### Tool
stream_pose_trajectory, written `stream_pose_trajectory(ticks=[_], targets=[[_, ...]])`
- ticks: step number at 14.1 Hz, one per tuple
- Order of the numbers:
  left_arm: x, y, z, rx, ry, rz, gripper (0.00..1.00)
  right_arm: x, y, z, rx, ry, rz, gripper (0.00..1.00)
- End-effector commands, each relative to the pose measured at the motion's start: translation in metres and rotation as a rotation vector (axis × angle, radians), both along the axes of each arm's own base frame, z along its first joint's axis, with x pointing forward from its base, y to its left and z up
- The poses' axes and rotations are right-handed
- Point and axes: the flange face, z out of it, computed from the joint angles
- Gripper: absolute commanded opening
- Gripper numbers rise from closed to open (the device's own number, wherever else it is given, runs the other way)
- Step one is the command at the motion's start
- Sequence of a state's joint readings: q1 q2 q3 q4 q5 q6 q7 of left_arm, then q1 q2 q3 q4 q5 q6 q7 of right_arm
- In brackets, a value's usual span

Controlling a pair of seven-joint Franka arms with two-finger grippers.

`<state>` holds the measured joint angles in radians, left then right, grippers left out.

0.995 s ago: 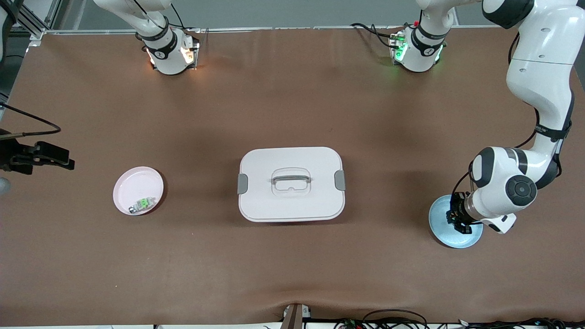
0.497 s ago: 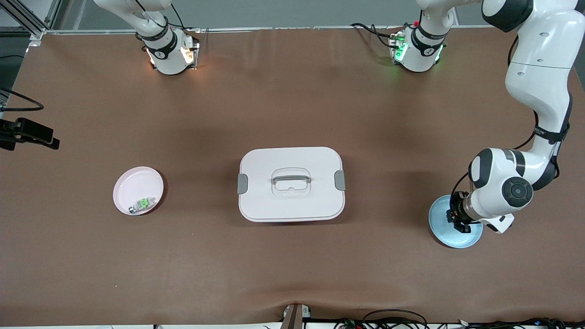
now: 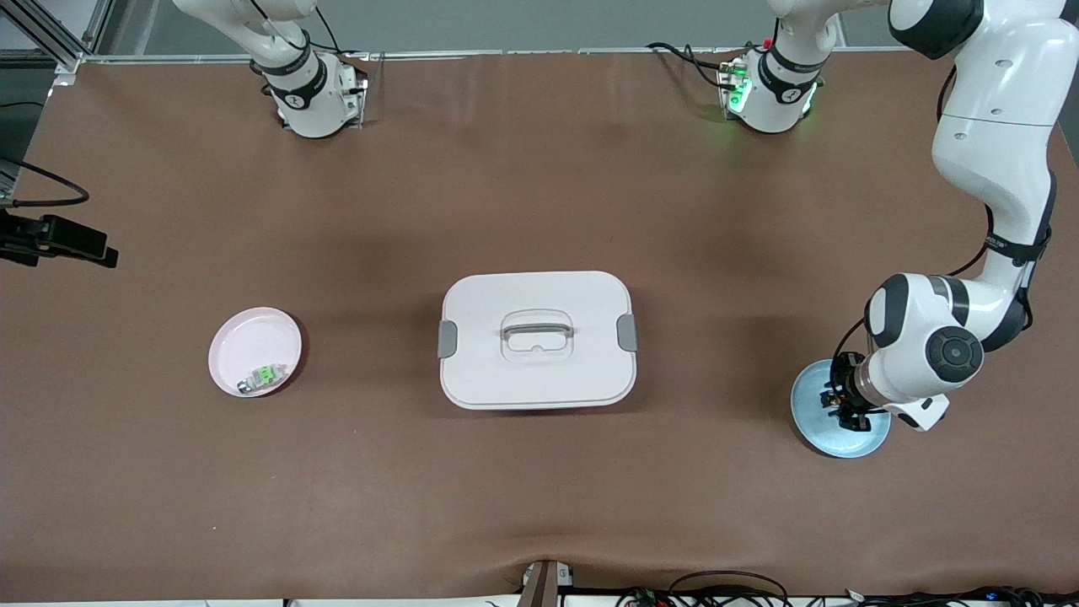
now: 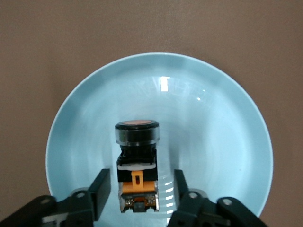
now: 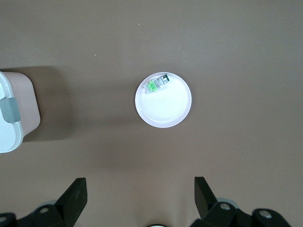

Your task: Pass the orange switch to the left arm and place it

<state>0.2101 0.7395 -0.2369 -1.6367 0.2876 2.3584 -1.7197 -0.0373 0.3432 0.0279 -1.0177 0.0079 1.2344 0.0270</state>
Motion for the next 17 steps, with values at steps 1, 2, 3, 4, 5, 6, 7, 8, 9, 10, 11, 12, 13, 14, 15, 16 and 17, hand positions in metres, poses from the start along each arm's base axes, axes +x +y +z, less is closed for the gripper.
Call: stream_pose_trajectory(ticks=[1,2,3,4,5,6,7,8,9,10,11,12,13,14,15,16,17], targets=[[0.003,0.0,0.012,0.018,-0.027,0.009,1.0,-0.019,-0.003,0.001,-0.004,-0.01,-0.015,1.0],[0.004,-0.003,0.014,0.018,-0.031,0.003,1.0,-0.023,-0.001,-0.001,-0.005,-0.02,-0.013,1.0],[0.005,-0.003,0.016,0.018,-0.034,-0.001,1.0,-0.028,-0.001,-0.003,-0.007,-0.031,-0.013,1.0],[0.005,-0.001,0.021,0.02,-0.039,-0.006,1.0,-0.031,-0.002,-0.006,-0.009,-0.04,-0.016,1.0],[0.005,0.001,0.023,0.022,-0.038,-0.009,1.0,-0.035,-0.009,-0.007,-0.011,-0.051,-0.016,1.0],[0.005,0.002,0.026,0.025,-0.038,-0.011,1.0,-0.038,-0.015,-0.01,-0.011,-0.059,0.012,1.0],[0.005,0.004,0.031,0.027,-0.042,-0.009,1.0,-0.042,-0.022,-0.011,-0.001,-0.069,0.017,1.0],[0.005,0.006,0.037,0.031,-0.043,-0.02,1.0,-0.045,-0.027,-0.013,0.012,-0.073,0.008,1.0],[0.003,0.008,0.041,0.039,-0.027,-0.042,1.0,-0.048,-0.026,-0.014,0.015,-0.078,0.009,1.0],[0.0,0.02,0.05,0.049,-0.007,-0.055,1.0,-0.051,-0.025,-0.013,0.015,-0.089,0.011,1.0],[-0.003,0.033,0.058,0.056,0.015,-0.082,1.0,-0.053,-0.021,-0.012,0.016,-0.099,0.017,1.0],[-0.006,0.038,0.067,0.06,0.026,-0.119,1.0,-0.055,-0.021,-0.012,0.016,-0.1,0.017,1.0],[-0.01,0.042,0.071,0.063,0.04,-0.145,1.0,-0.055,-0.021,-0.012,0.017,-0.098,0.019,1.0],[-0.013,0.046,0.078,0.068,0.04,-0.169,1.0,-0.055,-0.021,-0.011,0.017,-0.095,0.017,1.0],[-0.017,0.05,0.079,0.07,0.046,-0.194,1.0,-0.056,-0.021,-0.013,0.017,-0.087,0.017,1.0],[-0.022,0.056,0.083,0.073,0.051,-0.233,1.0,-0.056,-0.021,-0.013,0.017,-0.086,0.016,1.0],[-0.027,0.063,0.086,0.076,0.059,-0.279,1.0,-0.057,-0.024,-0.012,0.017,-0.086,0.011,1.0]])
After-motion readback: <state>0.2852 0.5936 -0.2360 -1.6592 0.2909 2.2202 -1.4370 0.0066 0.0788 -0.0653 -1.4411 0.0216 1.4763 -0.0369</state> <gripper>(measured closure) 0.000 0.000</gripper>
